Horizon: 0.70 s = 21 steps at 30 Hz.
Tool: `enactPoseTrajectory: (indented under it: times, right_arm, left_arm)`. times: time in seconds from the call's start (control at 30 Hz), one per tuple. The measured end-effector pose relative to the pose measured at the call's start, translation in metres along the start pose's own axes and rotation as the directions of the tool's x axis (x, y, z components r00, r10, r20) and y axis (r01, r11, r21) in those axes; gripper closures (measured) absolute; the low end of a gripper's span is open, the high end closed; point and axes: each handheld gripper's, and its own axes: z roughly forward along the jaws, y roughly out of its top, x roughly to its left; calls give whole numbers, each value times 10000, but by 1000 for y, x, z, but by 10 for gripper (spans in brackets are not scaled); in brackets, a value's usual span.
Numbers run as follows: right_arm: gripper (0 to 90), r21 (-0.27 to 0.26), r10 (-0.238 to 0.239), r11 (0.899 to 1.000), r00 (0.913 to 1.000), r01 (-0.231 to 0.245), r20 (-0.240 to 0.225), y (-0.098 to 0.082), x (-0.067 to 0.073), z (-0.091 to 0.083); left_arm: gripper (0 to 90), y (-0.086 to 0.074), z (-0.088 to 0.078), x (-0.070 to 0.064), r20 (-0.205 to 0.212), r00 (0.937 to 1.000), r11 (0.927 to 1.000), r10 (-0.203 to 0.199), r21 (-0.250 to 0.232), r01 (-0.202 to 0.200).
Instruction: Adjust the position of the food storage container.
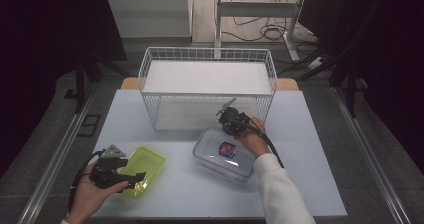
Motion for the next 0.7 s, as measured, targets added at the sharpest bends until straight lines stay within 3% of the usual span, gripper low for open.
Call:
enactPoseTrajectory:
  times: [0.3, 0.7]
  right_arm:
    - [893, -121, -539, 9985, 9976, 534, -442, 5, 19, 0]
    - [894, -376, -1332, 9908, 9854, 1299, -1057, 9, 46, -2]
  left_arm:
    - [178, 0, -3, 1, 24, 10000, 10000, -48, -67, 48]
    - [171, 2, -6, 0, 204, 9992, 9988, -351, -342, 358]
